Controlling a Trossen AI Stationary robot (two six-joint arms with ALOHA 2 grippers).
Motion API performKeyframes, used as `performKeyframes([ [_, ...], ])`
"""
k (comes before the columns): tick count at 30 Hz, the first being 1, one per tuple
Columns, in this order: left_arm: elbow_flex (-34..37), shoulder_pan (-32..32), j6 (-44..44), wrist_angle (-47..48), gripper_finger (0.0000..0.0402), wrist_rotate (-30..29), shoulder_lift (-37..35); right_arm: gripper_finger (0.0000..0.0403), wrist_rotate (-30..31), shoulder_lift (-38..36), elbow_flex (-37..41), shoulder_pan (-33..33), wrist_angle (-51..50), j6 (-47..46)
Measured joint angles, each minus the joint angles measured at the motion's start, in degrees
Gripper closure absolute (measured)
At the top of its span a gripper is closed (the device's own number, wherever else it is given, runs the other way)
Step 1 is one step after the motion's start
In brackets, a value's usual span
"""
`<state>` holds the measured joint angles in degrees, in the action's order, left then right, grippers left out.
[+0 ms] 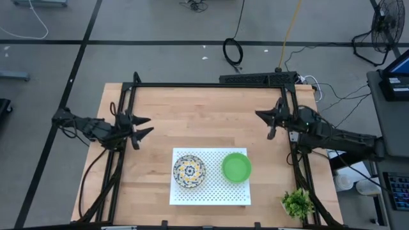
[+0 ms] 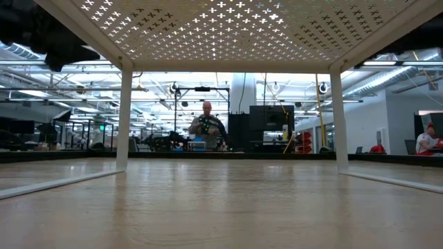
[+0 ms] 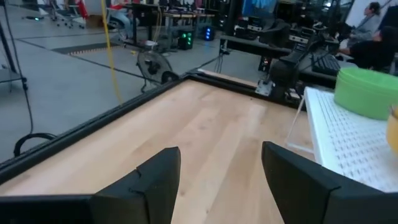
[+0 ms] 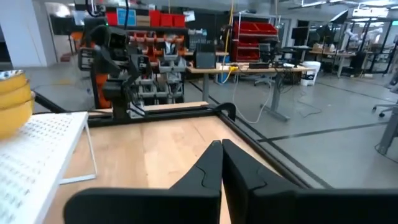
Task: Pick & Place Mini bowls
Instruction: Return to Home Position
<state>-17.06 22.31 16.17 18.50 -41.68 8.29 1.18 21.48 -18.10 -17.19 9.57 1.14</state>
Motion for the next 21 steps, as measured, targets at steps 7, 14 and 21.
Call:
performKeyframes([
  [7,2.23,0.0,1.8,0.38,0.0172,2.22,-0.91,0.0403,0.18,-10.14,13.09,0.0,4.22,-0.08],
  [14,2.23,0.0,6.42,4.52,0.0172,2.87,-0.59,0.0403,0.16,-14.3,16.95,0.02,8.76,3.24],
  [21,2.26,0.0,8.63,5.24,0.0172,2.92,-0.43,0.0403,0.23,-14.39,17.04,0.02,9.58,3.35],
])
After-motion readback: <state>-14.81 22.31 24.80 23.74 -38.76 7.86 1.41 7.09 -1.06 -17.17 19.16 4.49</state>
